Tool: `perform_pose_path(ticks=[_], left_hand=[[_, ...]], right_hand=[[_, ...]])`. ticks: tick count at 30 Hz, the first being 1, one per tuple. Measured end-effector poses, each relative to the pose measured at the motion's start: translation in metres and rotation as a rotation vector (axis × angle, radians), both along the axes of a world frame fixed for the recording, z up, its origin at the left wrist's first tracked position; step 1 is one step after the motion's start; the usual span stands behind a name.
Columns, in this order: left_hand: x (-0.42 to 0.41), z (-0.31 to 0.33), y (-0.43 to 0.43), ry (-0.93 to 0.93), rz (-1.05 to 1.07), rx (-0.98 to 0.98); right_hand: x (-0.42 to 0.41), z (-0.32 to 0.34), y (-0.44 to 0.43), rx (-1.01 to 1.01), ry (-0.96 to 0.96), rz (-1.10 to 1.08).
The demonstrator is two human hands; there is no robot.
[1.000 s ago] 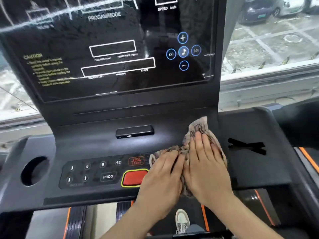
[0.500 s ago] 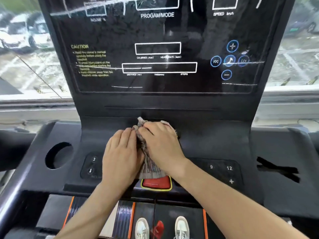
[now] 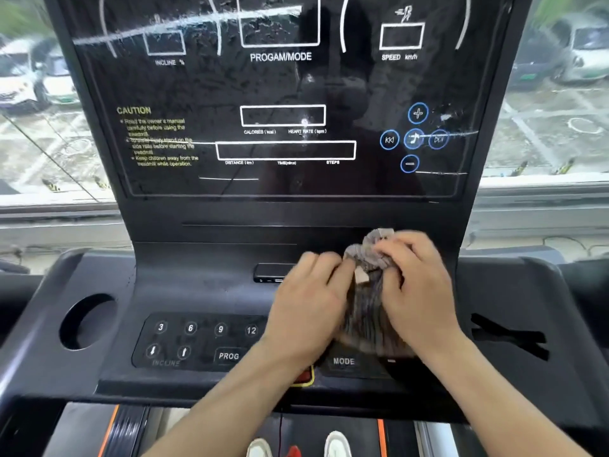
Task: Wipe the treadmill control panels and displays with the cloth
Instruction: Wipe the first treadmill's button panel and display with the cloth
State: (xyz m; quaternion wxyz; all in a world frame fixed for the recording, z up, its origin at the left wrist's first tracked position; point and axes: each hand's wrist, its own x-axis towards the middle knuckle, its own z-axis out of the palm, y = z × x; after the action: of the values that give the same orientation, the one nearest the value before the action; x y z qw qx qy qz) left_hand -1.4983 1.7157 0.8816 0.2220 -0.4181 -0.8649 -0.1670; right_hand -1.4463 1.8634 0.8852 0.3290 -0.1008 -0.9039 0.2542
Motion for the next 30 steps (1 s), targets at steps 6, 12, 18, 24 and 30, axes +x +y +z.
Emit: perform_pose_path(ticks=[6, 12, 18, 24, 30], left_hand=[[-0.053, 0.038, -0.005, 0.207, 0.275, 0.073], [-0.06, 0.022, 0.002, 0.176, 0.117, 0.026], [-0.093, 0.016, -0.057, 0.196, 0.087, 0.015], [-0.13, 0.006, -0.155, 0.219, 0.225, 0.046], [-0.109, 0.014, -0.115, 0.15, 0.245, 0.039]], right_hand=[[-0.047, 0.007, 0.009, 0.284, 0.159, 0.042], [-0.046, -0.007, 0.016, 0.443, 0.132, 0.047], [-0.084, 0.0, -0.048, 0.447, 0.206, 0.176], [-0.139, 0.002, -0.148, 0.386, 0.188, 0.26], [-0.113, 0.003, -0.095, 0.44, 0.132, 0.276]])
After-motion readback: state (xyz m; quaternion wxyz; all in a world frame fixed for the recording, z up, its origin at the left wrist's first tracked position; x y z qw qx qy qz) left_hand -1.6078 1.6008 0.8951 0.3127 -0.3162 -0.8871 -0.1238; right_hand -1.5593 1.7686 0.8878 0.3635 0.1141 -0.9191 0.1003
